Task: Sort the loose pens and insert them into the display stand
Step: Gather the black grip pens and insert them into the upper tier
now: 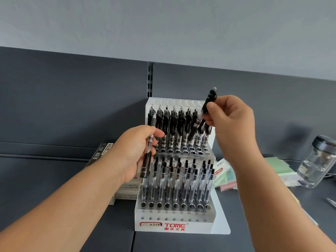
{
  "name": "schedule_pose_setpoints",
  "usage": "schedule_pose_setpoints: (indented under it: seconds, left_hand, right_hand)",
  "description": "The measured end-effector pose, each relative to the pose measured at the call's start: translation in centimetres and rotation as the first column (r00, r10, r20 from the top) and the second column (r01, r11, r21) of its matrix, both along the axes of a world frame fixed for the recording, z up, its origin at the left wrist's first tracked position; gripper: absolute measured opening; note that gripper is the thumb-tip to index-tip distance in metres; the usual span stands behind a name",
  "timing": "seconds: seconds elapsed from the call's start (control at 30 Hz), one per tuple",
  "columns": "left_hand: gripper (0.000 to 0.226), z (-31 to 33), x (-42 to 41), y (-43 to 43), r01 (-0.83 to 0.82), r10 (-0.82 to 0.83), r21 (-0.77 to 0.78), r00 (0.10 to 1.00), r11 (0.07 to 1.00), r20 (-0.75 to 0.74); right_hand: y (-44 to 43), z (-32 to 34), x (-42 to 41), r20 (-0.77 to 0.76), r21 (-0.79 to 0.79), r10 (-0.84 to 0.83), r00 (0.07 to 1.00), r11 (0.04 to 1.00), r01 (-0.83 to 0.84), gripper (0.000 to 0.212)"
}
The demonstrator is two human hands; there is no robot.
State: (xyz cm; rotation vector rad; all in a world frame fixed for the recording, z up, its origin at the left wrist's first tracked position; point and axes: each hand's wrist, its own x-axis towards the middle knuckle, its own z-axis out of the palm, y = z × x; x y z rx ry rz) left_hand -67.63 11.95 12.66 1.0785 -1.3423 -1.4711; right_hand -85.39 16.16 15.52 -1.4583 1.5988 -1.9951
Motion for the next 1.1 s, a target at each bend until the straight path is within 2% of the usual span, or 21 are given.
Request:
schedule_pose_setpoints:
  seconds: [0.13,0.23,0.33,0.53,0.6,0.7,0.8,0.87,0.9,1.03,1.1]
  left_hand:
    - [0.027,-0.1,0.1,-0.1,0.011,-0.008,-0.065,0.999,0.998,0.048]
    - [0.025,-0.1,0.3,-0.1,0.025,-0.023,-0.062,0.999,0.998,0.032]
    - [0.023,-0.2,0.4,-0.1,0.029,-0.029,-0.053,1.0,0.998,-0.001]
    - [0.016,0.2,0.1,0.2,0.038,-0.034,0.016,0.979,0.999,-0.202]
    - [0.013,0.6,0.0,0.4,0.055,-0.048,0.015,0.955,0.998,-0.292]
    - [0.009,0.9,-0.1,0.4,0.033,-0.046,-0.044,0.946,0.998,-0.322]
    - [0.007,1.1,-0.7,0.4,-0.024,-0.003,-0.067,0.925,0.997,-0.379]
    - [0.008,1.1,-1.2,0.6,-0.027,-0.004,-0.067,0.907,0.997,-0.42]
    - [0.009,1.0,-1.5,0.7,-0.017,-0.013,-0.065,0.902,0.998,-0.431]
    - [0.008,0.8,-1.8,0.7,0.011,-0.027,-0.036,0.877,0.999,-0.48]
    - [0.008,0.7,-1.7,0.6,-0.003,-0.016,-0.039,0.884,0.999,-0.468]
  right_hand:
    - [-1.2,-0.9,0.7,-0.136,0.076,-0.046,0.99,0.995,0.057,0.013]
    - [-1.8,-2.2,0.6,-0.236,0.181,-0.049,0.971,0.979,0.094,0.005]
    - [-2.0,-3.6,0.7,-0.281,0.28,-0.037,0.959,0.953,0.119,0.006]
    - [-1.7,-3.6,0.8,-0.287,0.319,-0.031,0.958,0.939,0.126,0.008]
    - [-1.1,-3.2,0.7,-0.291,0.284,-0.068,0.954,0.946,0.154,0.005]
    - [0.6,-2.7,0.9,-0.165,0.18,-0.099,0.981,0.975,0.129,0.01]
    - [2.0,-2.6,1.5,0.066,0.234,0.134,0.989,0.961,-0.146,0.02]
    - [2.3,-2.9,1.6,0.232,0.274,0.274,0.933,0.902,-0.333,0.018]
    - [2.3,-3.0,1.4,0.281,0.269,0.3,0.912,0.887,-0.375,0.015]
    - [2.4,-3.0,0.1,0.319,0.22,0.266,0.91,0.913,-0.344,0.013]
    - [2.5,-2.8,-0.5,0.415,0.159,0.278,0.866,0.915,-0.37,0.012]
